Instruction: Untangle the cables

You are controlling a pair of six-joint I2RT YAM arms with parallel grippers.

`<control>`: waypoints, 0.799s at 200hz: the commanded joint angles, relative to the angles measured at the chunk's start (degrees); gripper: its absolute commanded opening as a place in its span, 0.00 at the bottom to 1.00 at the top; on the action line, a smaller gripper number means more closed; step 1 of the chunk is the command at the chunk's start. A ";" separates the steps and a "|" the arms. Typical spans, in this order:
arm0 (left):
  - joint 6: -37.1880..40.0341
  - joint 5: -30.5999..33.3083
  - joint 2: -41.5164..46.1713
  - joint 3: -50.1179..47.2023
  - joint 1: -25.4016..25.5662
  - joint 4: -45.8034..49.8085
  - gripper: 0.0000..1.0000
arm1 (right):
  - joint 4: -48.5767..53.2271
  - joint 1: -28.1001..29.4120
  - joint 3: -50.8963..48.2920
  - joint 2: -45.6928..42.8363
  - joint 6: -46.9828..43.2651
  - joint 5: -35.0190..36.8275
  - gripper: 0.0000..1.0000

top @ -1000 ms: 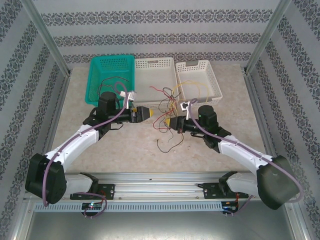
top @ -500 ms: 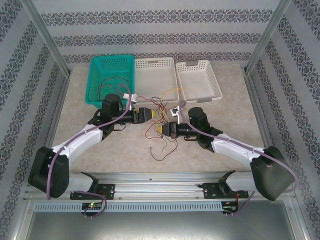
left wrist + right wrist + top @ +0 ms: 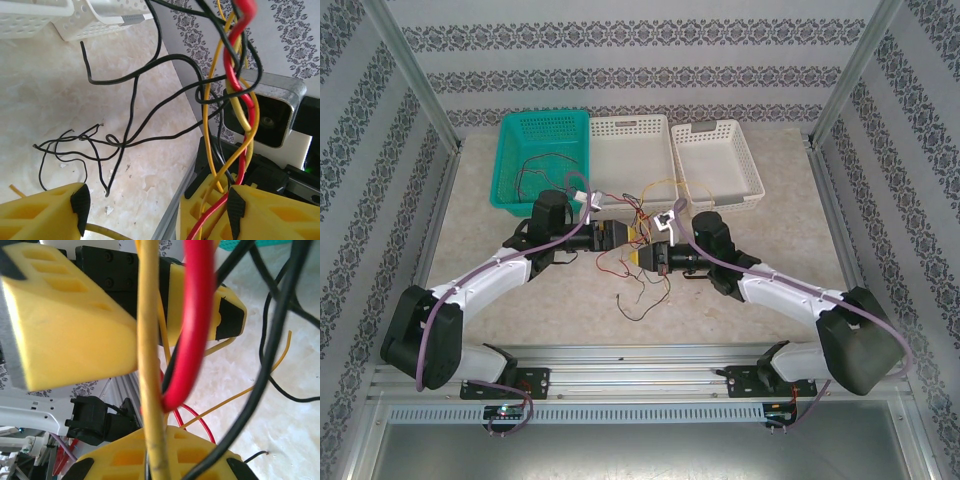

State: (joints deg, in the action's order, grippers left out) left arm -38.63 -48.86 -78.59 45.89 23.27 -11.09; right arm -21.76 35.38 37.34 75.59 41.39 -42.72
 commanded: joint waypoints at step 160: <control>4.99 -3.54 -1.84 2.89 4.32 4.05 0.56 | -5.48 -8.57 0.97 1.93 4.60 -4.94 0.00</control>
State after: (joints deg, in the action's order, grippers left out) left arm -36.18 -50.74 -80.42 46.87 26.70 -8.49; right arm -23.77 28.42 36.40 77.65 44.21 -44.53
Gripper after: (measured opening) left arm 0.564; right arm 0.074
